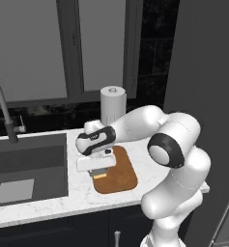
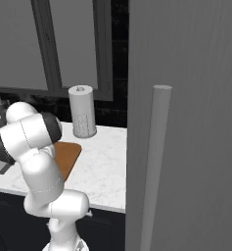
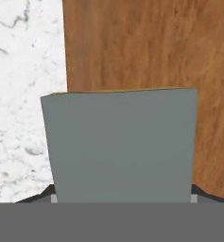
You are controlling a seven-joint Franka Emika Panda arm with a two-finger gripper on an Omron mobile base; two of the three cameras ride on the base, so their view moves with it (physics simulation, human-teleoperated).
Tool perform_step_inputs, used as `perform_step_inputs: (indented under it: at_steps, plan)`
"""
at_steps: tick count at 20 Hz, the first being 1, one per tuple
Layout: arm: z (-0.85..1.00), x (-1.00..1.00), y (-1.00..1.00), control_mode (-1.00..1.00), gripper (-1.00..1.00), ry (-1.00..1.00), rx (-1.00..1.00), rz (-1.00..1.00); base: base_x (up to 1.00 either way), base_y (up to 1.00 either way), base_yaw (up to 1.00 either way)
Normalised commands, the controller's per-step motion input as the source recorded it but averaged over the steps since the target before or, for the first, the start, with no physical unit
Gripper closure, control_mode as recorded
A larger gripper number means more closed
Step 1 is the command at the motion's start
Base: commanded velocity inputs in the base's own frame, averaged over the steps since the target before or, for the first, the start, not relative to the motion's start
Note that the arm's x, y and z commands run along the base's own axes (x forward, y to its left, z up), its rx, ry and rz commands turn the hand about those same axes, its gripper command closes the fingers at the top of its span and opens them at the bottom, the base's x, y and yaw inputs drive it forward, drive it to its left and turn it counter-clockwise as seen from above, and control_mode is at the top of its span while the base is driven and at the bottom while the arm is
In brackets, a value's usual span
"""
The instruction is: Pick up the sponge from the counter and clean the cutting board by briefly scrubbing or pressing down on the cutting board. Once finished, release the sponge.
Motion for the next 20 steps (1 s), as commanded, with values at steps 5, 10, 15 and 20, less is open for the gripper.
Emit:
perform_step_inputs:
  at_steps: [5,10,15,20]
  plan:
    - [-0.08,-0.71,-0.03,-1.0,1.0,-0.02,0.0,0.0,0.0,0.0,0.0]
    - [-0.19,-0.31,-0.09,-1.0,1.0,0.0,0.0,0.0,0.0,0.0,0.0]
    - [-0.24,0.09,-0.48,-1.0,1.0,0.05,0.0,0.0,0.0,0.0,0.0]
    - [-0.31,0.1,-0.65,-1.0,1.0,0.01,-0.01,0.01,0.0,0.0,0.0]
